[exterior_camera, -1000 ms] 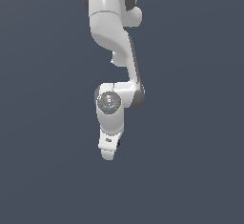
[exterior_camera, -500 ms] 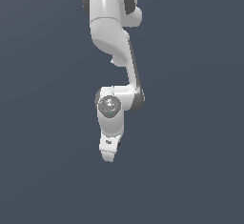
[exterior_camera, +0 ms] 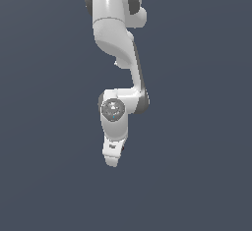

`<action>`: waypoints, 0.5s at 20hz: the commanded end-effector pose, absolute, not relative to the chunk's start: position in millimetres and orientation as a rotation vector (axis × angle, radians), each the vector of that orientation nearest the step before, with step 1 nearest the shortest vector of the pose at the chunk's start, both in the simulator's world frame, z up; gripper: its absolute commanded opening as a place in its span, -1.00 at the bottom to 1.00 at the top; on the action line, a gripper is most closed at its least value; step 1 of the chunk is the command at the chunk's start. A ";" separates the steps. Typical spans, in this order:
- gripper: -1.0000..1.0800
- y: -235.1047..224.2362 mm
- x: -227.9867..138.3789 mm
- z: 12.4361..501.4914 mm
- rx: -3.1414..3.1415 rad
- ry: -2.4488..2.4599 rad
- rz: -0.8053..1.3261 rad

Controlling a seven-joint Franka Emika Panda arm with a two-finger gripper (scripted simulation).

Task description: Pick up the object and move it to a goal position.

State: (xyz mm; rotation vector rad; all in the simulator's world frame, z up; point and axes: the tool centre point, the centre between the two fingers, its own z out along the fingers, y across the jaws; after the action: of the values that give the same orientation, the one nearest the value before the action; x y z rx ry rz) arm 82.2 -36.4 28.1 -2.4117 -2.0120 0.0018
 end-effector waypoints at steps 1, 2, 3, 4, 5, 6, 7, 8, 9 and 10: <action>-1.00 -34.7 82.2 30.5 -2.412 -2.013 0.001; -1.00 -33.2 81.9 32.2 -2.412 -2.013 0.001; -1.00 -31.3 81.5 34.5 -2.412 -2.013 0.001; -1.00 -28.9 81.1 37.4 -2.412 -2.013 0.001; -1.00 -26.1 80.6 40.7 -2.412 -2.013 0.001; -1.00 -22.7 79.9 44.6 -2.412 -2.013 0.001; -1.00 -18.9 79.2 49.1 -2.412 -2.013 0.001; -1.00 -14.6 78.4 54.2 -2.412 -2.013 0.001; -1.00 -9.6 77.5 60.0 -2.412 -2.013 0.002; -1.00 -4.2 76.5 66.4 -2.412 -2.013 0.002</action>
State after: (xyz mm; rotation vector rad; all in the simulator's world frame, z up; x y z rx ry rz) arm 77.2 -12.2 56.6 -2.4120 -2.0109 0.0045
